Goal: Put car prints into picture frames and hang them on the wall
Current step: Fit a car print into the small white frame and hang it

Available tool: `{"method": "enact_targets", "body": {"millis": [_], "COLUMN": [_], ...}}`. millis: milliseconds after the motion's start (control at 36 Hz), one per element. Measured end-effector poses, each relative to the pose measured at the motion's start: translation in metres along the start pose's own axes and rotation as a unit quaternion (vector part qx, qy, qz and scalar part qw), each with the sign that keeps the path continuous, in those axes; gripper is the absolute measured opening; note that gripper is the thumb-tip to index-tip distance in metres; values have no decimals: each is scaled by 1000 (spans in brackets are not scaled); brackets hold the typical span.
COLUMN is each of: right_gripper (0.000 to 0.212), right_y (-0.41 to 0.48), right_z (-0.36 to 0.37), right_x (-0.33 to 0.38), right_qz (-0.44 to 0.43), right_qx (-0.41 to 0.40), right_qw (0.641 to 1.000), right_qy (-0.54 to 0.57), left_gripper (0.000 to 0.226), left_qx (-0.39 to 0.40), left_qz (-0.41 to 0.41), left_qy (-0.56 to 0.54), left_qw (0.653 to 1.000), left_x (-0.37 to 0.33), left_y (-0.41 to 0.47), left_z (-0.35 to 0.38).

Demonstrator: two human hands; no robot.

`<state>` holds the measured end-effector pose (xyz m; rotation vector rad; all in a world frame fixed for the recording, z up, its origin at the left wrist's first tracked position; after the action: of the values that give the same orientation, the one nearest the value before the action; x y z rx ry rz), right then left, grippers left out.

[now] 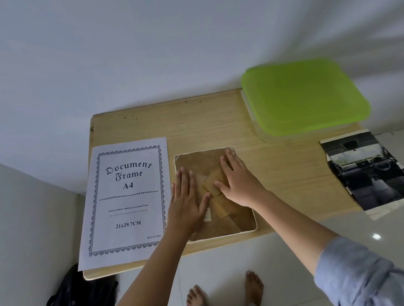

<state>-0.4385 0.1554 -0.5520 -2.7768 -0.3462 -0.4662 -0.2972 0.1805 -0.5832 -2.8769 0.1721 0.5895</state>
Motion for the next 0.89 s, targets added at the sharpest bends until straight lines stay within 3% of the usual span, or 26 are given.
{"method": "enact_targets", "body": {"millis": [333,528,889], "right_gripper": [72,72,64], "right_y": [-2,-29,-63], "right_z": [7,7,23], "right_x": [1,-5,-3], "right_qz": [-14,45,130], "right_qx": [-11,-75,-172], "right_qw": [999,996,957], "right_qy": [-51,18,194], "left_gripper": [82,74,74], "left_qx": [-45,-90,-77], "left_qz": [10,-45,-46], "left_qy": [1,-9,10], "left_qw": [999,995,996], "left_x": [0,3,3], "left_y": [0,-14,-35], "left_z": [1,-10,6]}}
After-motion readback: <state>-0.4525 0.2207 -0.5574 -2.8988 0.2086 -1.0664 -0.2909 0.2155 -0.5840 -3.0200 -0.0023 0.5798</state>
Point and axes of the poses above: each hand's wrist, its own y-axis towards the middle knuckle, its own z-axis out of the palm, x = y × z, the point moved 8 cm from there along y, towards the middle knuckle, and after that the axes turned 8 degrees about -z, right-handed, at the moved point
